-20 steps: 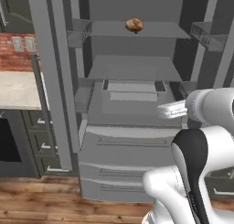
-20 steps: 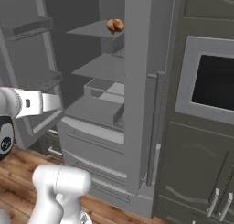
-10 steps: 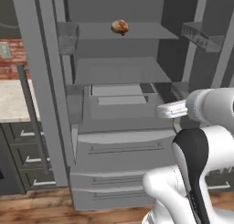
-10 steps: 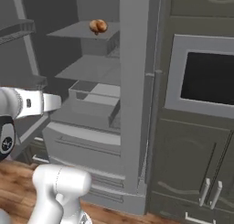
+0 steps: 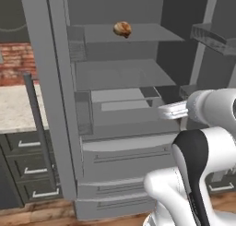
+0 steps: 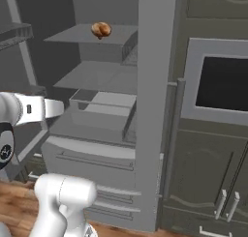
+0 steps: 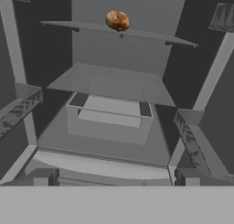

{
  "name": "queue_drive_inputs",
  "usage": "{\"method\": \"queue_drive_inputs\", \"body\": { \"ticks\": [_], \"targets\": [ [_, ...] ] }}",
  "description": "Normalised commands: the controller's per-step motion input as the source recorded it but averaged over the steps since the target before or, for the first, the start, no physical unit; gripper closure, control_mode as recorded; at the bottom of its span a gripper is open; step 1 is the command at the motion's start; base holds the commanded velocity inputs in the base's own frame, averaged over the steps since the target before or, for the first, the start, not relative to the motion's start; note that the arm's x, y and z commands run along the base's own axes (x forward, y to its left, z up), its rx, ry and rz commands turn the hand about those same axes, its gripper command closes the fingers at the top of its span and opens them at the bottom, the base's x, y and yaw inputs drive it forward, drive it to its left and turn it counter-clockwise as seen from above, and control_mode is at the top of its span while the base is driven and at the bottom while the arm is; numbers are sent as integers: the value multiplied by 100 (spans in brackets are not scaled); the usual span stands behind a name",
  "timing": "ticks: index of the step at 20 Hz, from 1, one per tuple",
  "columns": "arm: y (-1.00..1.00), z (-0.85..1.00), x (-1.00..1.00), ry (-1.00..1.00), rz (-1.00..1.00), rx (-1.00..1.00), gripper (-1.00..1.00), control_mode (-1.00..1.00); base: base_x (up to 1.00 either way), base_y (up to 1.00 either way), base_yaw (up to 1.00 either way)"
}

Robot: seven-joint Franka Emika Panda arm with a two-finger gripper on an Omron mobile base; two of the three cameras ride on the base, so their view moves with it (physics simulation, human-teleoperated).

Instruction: Gather the avocado and squash from the fridge and place them on a tray on the dining counter. Then gather the chicken drumsticks from the fridge and place them on the other tray.

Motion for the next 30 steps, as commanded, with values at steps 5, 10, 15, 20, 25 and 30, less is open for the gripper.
{"method": "queue_drive_inputs", "body": {
  "ticks": [5,10,15,20,25,30],
  "targets": [
    [0,0,0,0,0,0,-100,100,50,20,-12],
    [0,0,0,0,0,0,-100,100,49,34,-16],
    [0,0,0,0,0,0,-100,100,51,16,-13],
    [0,0,0,0,0,0,-100,100,56,2,-4],
    [0,0,0,0,0,0,-100,100,48,0,0],
    [1,43,3,-1,7,1,-100,-100,8,0,0]
  ]
}}
